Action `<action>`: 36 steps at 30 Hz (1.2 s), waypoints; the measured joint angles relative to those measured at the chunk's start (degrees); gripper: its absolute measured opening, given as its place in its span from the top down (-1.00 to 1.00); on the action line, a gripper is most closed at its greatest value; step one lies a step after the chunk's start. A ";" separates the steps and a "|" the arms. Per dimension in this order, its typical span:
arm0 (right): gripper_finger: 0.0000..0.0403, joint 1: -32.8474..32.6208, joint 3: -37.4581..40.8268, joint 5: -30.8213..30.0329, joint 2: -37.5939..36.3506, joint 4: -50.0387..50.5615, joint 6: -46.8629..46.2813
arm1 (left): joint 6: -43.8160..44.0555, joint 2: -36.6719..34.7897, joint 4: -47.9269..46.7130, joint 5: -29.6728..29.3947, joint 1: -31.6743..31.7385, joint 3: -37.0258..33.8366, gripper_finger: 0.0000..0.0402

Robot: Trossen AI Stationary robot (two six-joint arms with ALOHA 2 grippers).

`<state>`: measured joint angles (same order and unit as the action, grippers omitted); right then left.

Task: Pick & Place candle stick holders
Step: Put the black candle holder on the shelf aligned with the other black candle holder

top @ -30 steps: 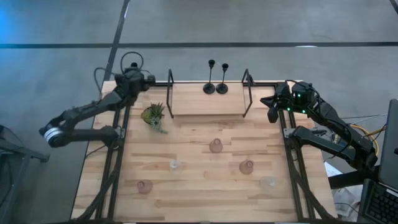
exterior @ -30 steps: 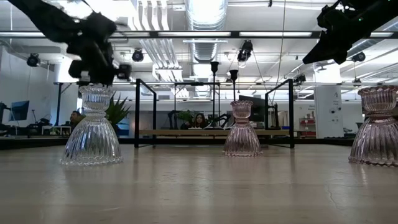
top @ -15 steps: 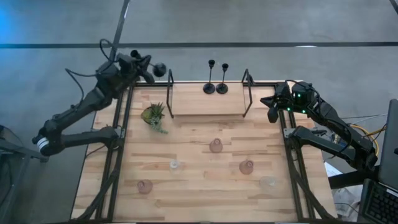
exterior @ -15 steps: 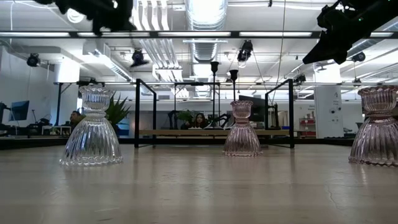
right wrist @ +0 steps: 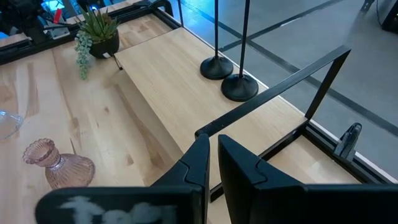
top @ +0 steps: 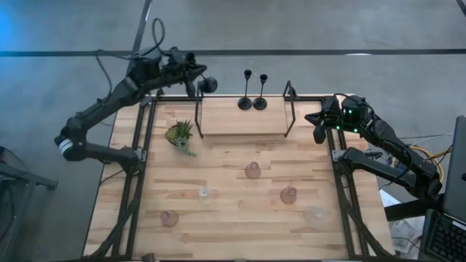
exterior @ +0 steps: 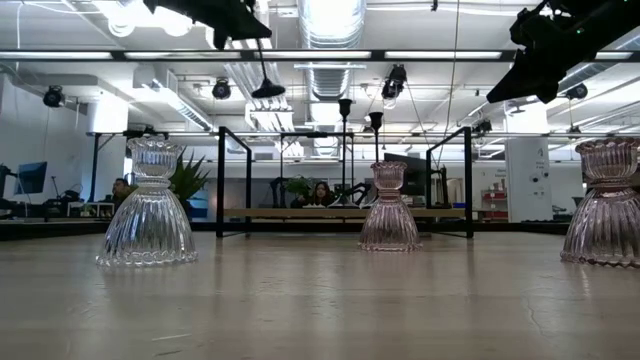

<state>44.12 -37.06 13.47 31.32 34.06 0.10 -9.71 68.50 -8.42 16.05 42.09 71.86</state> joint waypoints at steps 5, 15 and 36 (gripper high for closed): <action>0.86 0.02 0.00 -0.01 0.00 0.00 0.02 | -0.25 5.62 1.27 1.51 -0.05 1.02 0.95; 0.86 0.00 0.00 0.00 0.01 -0.02 0.02 | 1.12 13.04 3.89 -1.13 0.17 1.02 0.94; 0.86 0.00 0.00 0.00 -0.01 -0.02 0.03 | 7.80 22.96 11.16 -7.62 -1.23 1.02 0.95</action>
<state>44.12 -37.06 13.47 31.31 34.04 0.12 -1.91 91.46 2.74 8.43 40.86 72.88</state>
